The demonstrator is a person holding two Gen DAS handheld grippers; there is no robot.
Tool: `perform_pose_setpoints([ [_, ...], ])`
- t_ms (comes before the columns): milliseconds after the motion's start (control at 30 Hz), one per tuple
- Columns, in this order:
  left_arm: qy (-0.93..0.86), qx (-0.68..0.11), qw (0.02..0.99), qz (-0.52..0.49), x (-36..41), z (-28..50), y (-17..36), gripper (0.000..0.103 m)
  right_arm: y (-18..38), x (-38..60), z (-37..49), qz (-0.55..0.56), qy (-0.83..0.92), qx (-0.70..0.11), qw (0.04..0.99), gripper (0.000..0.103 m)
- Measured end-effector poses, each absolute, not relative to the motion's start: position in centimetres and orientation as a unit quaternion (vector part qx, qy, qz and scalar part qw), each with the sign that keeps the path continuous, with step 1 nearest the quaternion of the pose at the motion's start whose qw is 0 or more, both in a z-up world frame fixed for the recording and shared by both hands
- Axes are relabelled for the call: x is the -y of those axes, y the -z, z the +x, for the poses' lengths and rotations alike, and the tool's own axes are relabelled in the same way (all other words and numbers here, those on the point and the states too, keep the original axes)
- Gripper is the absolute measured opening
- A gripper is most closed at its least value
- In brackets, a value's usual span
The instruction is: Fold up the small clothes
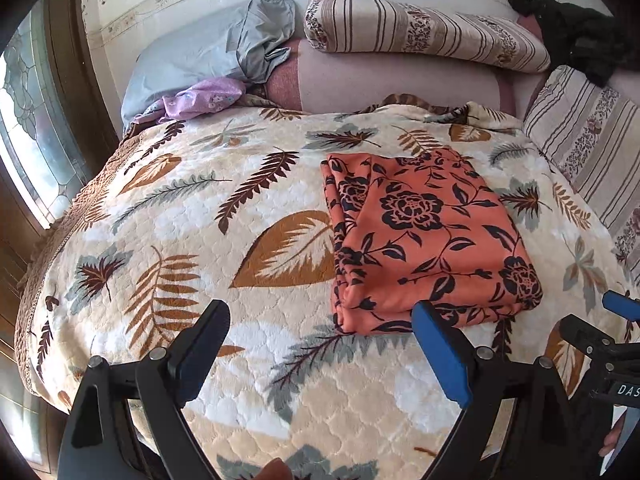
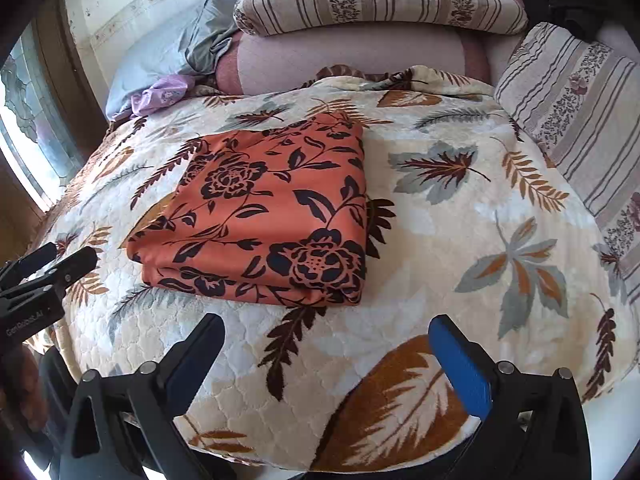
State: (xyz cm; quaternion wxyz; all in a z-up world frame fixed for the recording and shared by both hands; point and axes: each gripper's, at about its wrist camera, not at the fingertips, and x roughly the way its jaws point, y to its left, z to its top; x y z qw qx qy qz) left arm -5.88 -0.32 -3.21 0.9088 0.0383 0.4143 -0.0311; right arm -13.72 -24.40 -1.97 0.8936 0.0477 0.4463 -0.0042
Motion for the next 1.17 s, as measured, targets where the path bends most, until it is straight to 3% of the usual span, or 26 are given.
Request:
perform_pose_setpoints([
  [200,0.034,-0.410,0.911,0.028,1.7,-6.0,1.3,0.092,-0.6,24.2,-13.7,0.041,0.024,-0.420,0.906,0.103],
  [1167,0.019,-0.413,0.910,0.020,2.0,-4.1,0.6,0.093,-0.5,22.3,-11.7,0.016,0.010,-0.432,0.902,0.103],
])
